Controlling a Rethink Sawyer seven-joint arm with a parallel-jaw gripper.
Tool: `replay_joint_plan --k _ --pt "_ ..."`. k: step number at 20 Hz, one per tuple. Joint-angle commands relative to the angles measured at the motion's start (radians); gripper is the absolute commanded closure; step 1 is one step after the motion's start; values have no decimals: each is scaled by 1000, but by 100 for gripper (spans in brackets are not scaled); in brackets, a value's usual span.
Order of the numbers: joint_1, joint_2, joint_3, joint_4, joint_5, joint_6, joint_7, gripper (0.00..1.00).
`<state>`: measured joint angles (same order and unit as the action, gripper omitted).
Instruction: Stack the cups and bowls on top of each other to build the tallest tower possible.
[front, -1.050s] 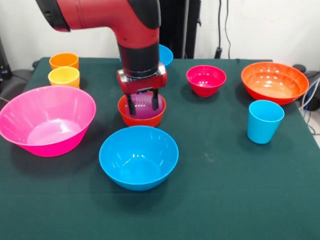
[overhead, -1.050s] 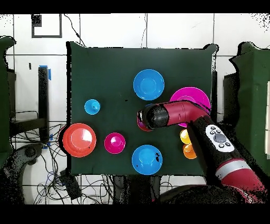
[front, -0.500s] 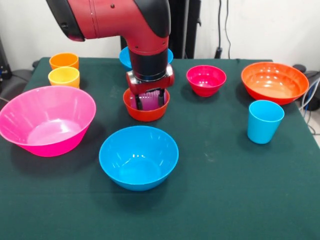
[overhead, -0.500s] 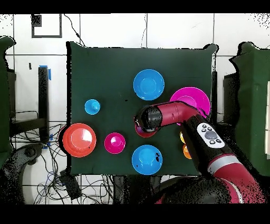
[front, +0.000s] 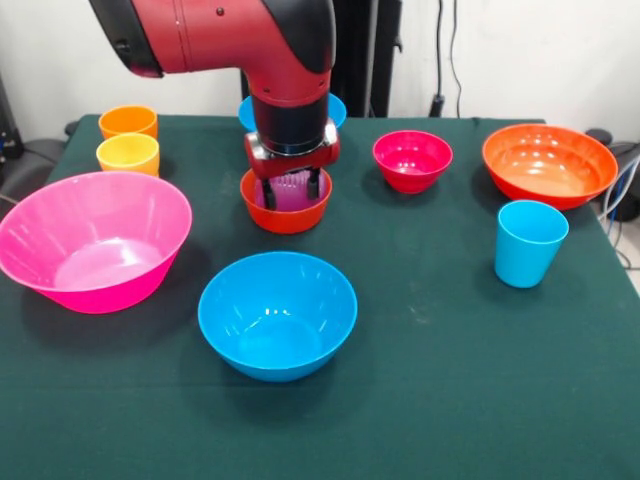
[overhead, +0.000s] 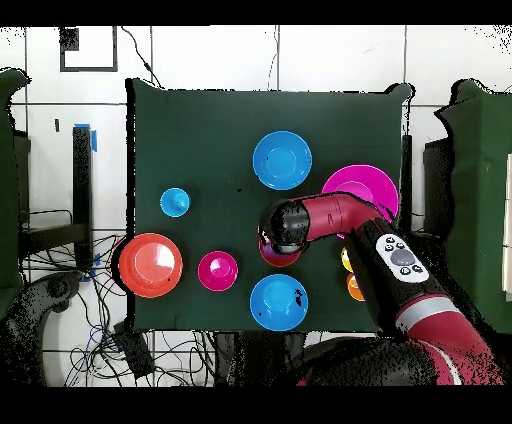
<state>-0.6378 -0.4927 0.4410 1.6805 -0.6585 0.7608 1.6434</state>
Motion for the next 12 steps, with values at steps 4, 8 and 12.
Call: replay_joint_plan --k 4,8,12 --pt "18 -140 31 -21 -1 191 -186 0" --pt "0 -188 84 -14 25 193 -211 0" --pt "-36 -238 140 14 55 161 -230 0"
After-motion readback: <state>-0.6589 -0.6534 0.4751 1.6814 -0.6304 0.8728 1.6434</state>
